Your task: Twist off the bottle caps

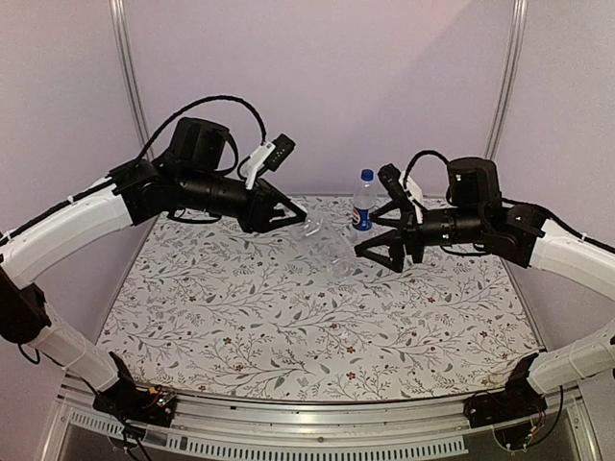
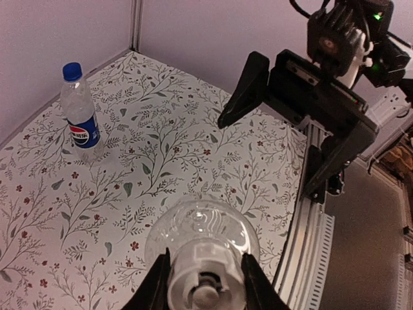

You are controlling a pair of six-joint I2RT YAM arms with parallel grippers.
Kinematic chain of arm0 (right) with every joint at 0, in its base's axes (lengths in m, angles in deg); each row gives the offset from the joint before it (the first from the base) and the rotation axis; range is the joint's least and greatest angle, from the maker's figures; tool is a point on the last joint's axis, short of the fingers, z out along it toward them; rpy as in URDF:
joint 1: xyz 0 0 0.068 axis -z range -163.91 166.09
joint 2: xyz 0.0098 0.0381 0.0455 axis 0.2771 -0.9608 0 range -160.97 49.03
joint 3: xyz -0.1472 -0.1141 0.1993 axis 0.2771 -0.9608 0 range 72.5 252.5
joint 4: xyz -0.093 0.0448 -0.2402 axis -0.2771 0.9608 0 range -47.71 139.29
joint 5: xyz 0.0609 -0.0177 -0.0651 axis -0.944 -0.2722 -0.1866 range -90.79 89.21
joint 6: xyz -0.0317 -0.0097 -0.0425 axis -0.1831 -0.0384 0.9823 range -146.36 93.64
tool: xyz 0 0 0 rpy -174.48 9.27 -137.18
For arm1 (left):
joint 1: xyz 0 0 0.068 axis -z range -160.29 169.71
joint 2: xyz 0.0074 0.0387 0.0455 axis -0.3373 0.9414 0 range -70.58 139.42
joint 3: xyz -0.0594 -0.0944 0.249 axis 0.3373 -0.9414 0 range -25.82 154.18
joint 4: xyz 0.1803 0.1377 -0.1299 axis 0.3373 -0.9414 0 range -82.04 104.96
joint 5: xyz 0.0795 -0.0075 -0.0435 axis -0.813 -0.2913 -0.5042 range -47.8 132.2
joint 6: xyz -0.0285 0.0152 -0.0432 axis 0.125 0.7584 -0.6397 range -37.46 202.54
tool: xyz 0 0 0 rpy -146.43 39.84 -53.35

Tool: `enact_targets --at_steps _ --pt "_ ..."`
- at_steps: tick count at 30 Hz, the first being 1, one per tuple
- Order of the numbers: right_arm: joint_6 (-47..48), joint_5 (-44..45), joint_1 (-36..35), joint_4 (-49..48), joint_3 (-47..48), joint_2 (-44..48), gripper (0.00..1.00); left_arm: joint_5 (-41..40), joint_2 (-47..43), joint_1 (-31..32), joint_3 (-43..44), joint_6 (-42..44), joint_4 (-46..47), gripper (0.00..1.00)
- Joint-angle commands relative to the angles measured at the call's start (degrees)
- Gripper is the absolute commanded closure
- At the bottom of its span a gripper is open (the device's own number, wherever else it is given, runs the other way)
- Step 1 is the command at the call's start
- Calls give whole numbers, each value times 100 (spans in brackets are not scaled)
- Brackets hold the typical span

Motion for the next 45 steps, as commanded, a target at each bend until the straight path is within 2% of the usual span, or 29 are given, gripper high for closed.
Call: enact_targets --at_steps 1,9,13,19,26,28,29,35,38,41,45 --pt "500 -246 -257 -23 378 -379 1 734 265 127 470 65 315 86" --pt "697 -176 -488 -183 512 -805 1 1098 411 217 656 5 407 94" --pt "725 -225 -543 -313 474 -941 5 1198 428 239 656 -104 479 96" --pt "710 -188 -555 -429 475 -1005 13 1245 473 248 675 -139 528 98" --pt "721 -193 -555 -665 296 -927 29 1221 482 248 663 -111 539 96" --pt "713 -208 -555 -770 229 -886 33 1216 470 246 664 -108 538 91" --pt "699 -229 -556 -830 192 -870 35 1219 468 247 664 -103 547 85" --pt "398 -664 -556 -1338 -35 -827 40 1222 249 200 406 -167 1024 33" --pt "38 -934 -562 -1863 -298 -722 40 1298 -49 128 -9 -291 1638 15" --pt "-278 -1209 -555 -2122 -407 -693 40 1673 -330 -22 -564 -556 2536 10" --pt "-561 -1517 -555 -2365 -479 -743 41 2398 -437 -217 -1094 -1023 3723 13"
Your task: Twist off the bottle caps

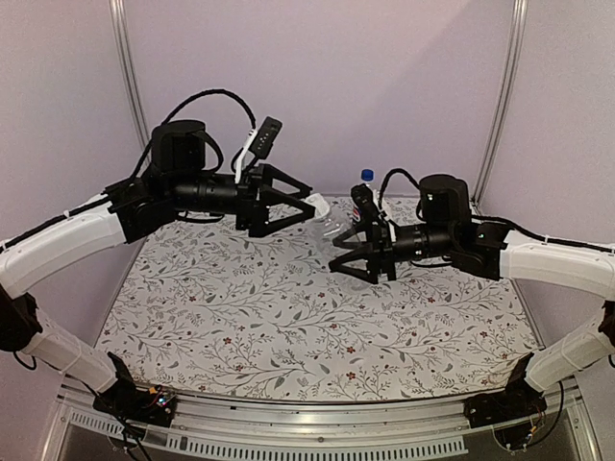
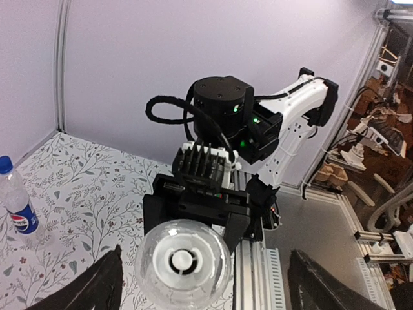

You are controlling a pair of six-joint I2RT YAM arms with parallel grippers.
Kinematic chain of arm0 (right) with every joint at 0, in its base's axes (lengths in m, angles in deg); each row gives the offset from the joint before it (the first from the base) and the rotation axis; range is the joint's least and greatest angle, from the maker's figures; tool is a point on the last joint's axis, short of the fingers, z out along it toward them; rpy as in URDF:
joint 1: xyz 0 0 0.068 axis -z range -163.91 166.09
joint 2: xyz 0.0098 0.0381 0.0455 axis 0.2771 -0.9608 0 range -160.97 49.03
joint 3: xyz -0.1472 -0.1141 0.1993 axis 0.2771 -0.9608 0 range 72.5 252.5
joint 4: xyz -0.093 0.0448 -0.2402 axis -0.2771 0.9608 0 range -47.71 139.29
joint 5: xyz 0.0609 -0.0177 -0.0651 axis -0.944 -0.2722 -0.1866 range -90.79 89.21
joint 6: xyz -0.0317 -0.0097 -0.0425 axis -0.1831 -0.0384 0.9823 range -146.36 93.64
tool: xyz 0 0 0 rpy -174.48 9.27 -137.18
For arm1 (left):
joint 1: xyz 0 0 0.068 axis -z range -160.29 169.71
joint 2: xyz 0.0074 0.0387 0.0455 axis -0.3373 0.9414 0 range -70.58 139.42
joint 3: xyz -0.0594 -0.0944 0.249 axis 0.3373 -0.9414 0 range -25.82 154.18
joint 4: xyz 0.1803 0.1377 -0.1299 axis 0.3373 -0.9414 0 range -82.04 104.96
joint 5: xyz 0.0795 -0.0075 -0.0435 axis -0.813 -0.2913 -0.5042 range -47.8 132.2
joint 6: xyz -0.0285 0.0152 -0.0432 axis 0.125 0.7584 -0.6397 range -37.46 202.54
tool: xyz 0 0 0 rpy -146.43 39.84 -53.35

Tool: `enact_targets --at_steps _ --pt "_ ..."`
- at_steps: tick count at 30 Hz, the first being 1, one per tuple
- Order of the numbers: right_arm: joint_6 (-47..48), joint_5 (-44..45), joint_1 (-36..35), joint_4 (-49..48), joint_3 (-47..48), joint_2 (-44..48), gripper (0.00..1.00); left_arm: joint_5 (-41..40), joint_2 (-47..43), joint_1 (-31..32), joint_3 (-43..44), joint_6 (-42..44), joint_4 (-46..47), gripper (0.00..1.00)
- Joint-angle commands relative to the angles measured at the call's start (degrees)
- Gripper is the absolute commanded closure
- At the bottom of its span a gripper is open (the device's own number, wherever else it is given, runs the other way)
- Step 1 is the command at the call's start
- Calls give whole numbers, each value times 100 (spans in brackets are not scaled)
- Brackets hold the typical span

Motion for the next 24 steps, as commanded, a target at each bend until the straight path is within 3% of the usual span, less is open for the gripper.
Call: enact_targets --at_steps 1,13,18,24 --pt "-501 -558 -22 -741 -114 120 41 828 -100 -199 -421 -509 1634 14" --pt "-1305 -1516 -22 -1451 -145 -227 43 1604 508 -179 -823 -1250 3789 25" --pt "-1375 -1618 -22 -1581 -153 -352 43 1829 741 -110 -739 -1443 4137 30" --pt "-1419 -1637 -22 -1665 -153 -425 44 1820 818 -77 -789 -1399 4098 51"
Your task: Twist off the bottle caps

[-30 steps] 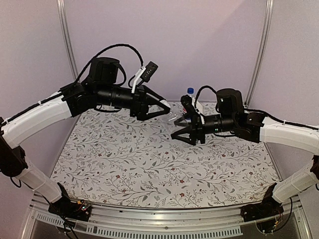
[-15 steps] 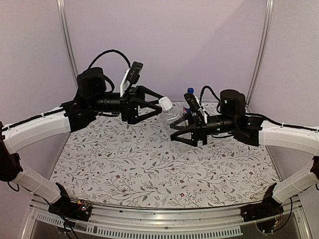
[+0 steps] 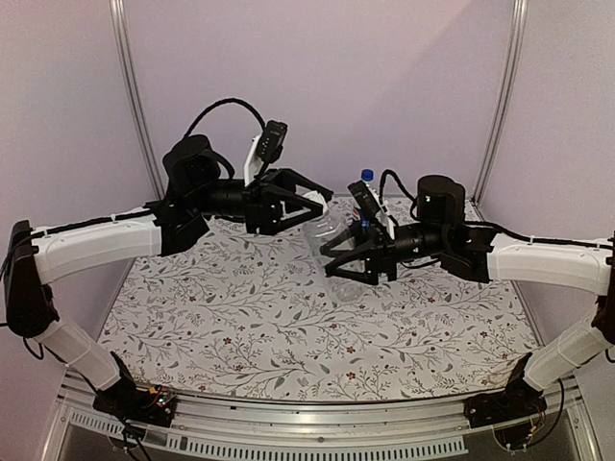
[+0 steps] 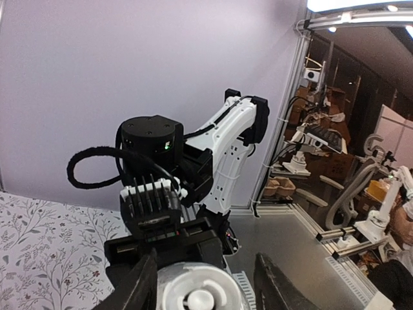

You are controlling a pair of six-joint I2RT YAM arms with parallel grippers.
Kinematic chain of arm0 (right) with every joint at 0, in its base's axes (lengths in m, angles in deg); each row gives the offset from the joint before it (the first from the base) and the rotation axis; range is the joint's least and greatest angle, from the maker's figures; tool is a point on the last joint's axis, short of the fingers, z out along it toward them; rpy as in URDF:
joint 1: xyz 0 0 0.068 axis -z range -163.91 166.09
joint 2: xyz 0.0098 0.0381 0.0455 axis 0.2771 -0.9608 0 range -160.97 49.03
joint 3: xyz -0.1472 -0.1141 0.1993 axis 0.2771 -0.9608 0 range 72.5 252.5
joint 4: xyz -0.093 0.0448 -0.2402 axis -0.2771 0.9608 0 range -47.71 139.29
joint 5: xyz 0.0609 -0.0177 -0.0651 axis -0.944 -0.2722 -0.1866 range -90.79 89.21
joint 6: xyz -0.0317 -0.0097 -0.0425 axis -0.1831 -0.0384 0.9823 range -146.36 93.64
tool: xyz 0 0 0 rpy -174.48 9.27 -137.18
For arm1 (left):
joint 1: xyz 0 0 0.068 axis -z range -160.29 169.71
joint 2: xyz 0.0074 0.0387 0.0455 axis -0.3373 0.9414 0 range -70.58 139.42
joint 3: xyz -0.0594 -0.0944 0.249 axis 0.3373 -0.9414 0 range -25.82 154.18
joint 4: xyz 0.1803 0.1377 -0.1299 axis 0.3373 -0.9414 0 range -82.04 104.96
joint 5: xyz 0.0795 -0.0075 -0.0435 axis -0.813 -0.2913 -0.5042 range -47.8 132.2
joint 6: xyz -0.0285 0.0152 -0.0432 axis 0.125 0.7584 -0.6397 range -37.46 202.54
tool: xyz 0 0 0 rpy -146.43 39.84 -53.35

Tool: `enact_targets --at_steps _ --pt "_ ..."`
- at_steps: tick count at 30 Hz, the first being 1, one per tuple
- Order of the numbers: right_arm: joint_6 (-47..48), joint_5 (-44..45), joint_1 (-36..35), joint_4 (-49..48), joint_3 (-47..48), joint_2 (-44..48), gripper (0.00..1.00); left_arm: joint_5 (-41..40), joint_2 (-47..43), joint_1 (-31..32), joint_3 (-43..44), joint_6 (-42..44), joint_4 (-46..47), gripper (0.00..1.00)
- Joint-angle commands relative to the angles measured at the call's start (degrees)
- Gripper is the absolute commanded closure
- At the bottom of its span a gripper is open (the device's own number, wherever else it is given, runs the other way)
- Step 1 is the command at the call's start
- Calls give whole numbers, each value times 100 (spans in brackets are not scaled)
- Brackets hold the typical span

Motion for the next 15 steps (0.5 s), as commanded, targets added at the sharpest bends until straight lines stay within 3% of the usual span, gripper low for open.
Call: enact_targets --at_steps 1,10,12,15 --pt "-94 -97 -22 -290 -33 -67 44 99 34 42 -15 -24 266 55" --pt "59 983 -14 156 -54 90 45 -806 -168 55 26 101 -433 90" --pt "202 1365 0 440 -7 145 45 -1517 -278 131 82 92 -879 99" --pt "431 2071 5 897 167 177 45 -3105 -420 388 341 110 -1876 100"
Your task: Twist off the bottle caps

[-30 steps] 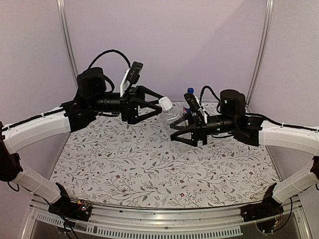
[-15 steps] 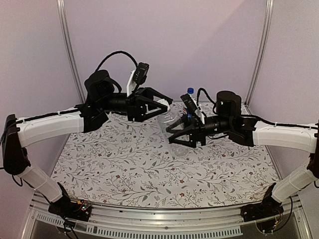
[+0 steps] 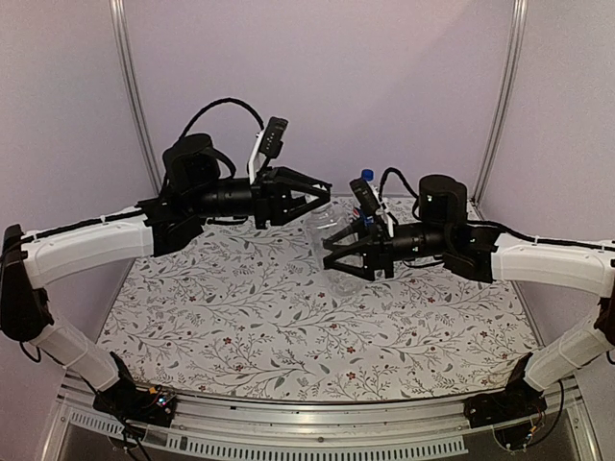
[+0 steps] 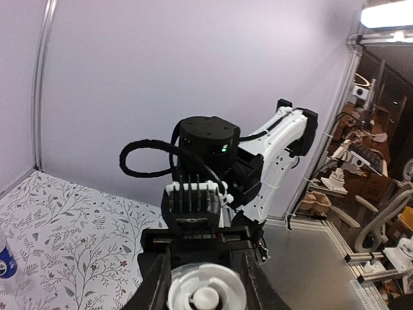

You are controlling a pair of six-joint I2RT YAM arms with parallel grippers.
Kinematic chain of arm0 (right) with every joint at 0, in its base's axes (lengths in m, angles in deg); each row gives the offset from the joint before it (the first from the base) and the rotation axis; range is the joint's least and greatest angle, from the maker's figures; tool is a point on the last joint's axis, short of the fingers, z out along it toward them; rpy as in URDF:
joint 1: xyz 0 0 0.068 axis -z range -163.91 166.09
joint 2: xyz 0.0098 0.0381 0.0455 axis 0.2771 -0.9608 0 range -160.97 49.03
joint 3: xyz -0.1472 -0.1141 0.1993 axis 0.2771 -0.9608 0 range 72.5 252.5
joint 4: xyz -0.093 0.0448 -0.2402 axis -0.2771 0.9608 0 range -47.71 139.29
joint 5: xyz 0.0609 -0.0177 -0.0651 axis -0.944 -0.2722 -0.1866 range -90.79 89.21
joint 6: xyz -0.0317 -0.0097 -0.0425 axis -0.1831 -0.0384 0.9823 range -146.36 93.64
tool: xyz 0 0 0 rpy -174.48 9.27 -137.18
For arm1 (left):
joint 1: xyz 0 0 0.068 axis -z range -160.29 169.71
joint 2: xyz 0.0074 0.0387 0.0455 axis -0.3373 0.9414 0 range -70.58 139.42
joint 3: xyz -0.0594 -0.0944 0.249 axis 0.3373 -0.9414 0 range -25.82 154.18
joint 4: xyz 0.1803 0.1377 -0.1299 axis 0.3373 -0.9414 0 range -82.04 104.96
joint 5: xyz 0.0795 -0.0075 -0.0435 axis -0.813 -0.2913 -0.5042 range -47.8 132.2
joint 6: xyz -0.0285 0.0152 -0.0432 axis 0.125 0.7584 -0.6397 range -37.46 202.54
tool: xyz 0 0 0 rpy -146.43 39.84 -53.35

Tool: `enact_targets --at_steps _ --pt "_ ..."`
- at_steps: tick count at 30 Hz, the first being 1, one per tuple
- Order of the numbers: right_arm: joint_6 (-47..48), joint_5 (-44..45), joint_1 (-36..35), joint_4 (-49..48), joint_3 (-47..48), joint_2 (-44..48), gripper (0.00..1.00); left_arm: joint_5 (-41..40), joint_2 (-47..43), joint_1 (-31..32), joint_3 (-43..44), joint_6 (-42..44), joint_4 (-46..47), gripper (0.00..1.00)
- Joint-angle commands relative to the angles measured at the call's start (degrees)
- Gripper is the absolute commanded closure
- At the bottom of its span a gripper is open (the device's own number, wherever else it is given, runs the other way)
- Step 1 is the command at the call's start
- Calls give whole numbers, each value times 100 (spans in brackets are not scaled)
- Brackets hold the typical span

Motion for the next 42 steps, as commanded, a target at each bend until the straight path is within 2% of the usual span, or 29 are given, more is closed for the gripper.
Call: enact_targets --at_steps 1,4,5,7,10,17,19,25,30,34,37,42 --pt "478 1797 14 888 259 101 45 -2915 -284 427 433 -222 -1658 100" --pt "657 2527 14 1205 420 93 45 -4562 -319 729 682 -578 -2412 100" --pt "707 2716 14 1274 456 92 45 -4882 -326 806 714 -645 -2520 100" --pt "740 2937 14 1346 519 84 45 -5308 -352 960 707 -742 -2540 93" --pt "941 2972 14 1408 577 45 45 -5476 -333 1059 696 -836 -2541 86" --pt "1025 2637 54 1341 507 94 44 -5298 -342 1047 690 -731 -2536 74" --pt "1054 2398 86 1328 495 124 44 -5020 -374 1014 636 -577 -2358 67" --pt "1346 1068 284 1569 573 245 41 -3391 -566 717 397 53 -1734 27" --pt "1694 59 329 2031 817 247 40 -1789 -745 381 223 459 -1304 9" --pt "1670 -807 330 2041 960 157 40 -599 -748 46 109 454 -801 6" --pt "1562 -1310 330 1970 1054 44 40 231 -651 -164 36 104 -256 6" --pt "1324 -1693 330 1692 1078 -13 40 831 -419 -192 153 -63 208 11"
